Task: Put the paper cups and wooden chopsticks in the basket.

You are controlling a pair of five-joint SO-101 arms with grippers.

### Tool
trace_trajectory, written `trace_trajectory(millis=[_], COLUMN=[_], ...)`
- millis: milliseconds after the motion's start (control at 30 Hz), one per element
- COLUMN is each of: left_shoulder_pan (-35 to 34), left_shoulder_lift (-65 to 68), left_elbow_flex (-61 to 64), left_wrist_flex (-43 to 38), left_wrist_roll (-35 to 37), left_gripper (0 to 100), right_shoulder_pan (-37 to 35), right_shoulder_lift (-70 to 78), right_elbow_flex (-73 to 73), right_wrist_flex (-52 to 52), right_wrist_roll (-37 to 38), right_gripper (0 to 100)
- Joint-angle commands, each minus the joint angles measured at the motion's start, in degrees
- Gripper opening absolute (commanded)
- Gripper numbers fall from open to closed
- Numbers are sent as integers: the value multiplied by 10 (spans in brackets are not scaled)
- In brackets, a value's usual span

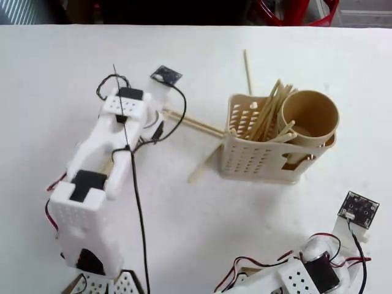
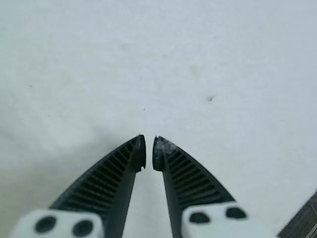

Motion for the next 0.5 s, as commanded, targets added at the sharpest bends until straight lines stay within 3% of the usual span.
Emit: trace_trajectory(millis=[0, 367, 467], left_shoulder_pan=[13, 9, 9], left_shoulder_lift=[-73, -82, -87], left_elbow_flex=[39, 85, 85], left_wrist_flex=[-8, -61, -59], left_wrist_roll=[-5, -7, -7], left_gripper=[84, 88, 137], right_shoulder_pan=[4, 4, 4], right_shoulder_lift=[0, 0, 0], right_elbow_flex=[5, 5, 5], right_wrist_flex=[0, 0, 0], right_wrist_roll=[4, 4, 4], right_gripper=[38, 38, 38])
